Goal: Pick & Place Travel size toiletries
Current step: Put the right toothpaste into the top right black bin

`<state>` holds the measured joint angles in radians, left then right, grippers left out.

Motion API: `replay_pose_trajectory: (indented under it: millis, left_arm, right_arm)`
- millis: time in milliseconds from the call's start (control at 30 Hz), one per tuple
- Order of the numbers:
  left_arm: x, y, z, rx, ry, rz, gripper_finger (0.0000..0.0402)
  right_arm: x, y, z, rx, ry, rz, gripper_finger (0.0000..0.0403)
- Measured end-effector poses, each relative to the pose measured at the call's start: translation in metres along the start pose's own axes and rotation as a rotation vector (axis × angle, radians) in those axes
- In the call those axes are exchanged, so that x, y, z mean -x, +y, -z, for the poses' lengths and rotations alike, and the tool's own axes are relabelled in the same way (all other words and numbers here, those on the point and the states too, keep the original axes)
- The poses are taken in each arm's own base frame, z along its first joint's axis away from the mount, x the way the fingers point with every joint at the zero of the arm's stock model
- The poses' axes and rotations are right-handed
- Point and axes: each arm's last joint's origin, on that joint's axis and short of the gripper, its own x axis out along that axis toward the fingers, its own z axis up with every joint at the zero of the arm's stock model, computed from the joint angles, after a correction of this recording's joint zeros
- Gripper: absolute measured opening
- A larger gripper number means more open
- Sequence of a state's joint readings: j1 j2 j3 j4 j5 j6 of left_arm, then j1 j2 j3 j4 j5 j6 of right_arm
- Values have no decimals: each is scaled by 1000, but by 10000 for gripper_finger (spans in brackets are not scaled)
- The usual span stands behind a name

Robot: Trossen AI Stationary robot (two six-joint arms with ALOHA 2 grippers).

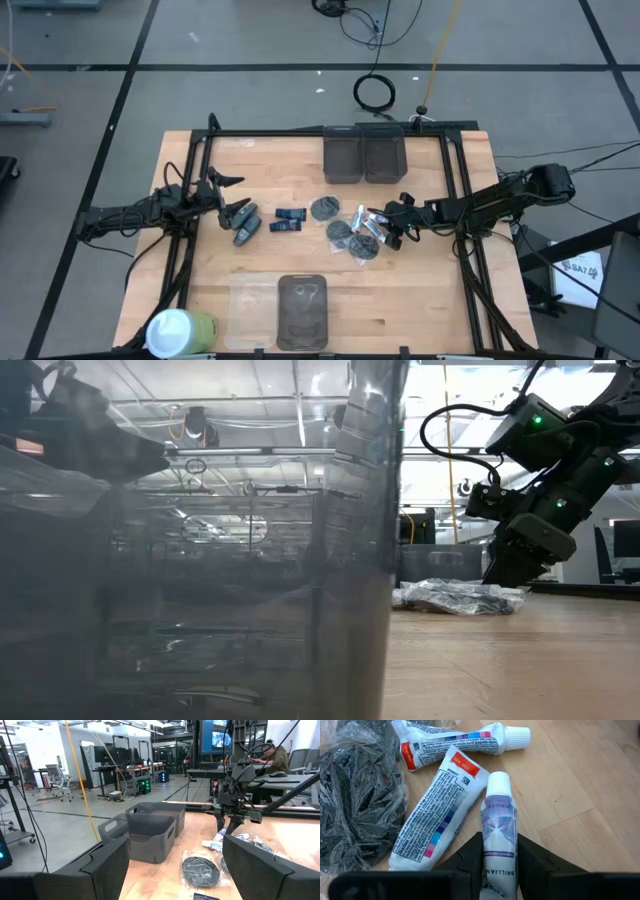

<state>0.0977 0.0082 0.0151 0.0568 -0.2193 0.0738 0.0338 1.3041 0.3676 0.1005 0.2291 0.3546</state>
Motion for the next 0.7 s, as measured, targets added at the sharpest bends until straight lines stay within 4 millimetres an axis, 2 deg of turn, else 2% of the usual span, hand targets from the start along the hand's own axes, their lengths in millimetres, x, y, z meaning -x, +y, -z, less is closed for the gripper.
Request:
replay_pose_trajectory:
  millis: [433,700]
  left_arm:
    - [0,0,0,0,0,0,310]
    - [0,0,0,0,0,0,310]
  right_arm:
    - [1,0,-1,-2,-7,-3,86]
    - [11,1,-7,-14,-48,-71,86]
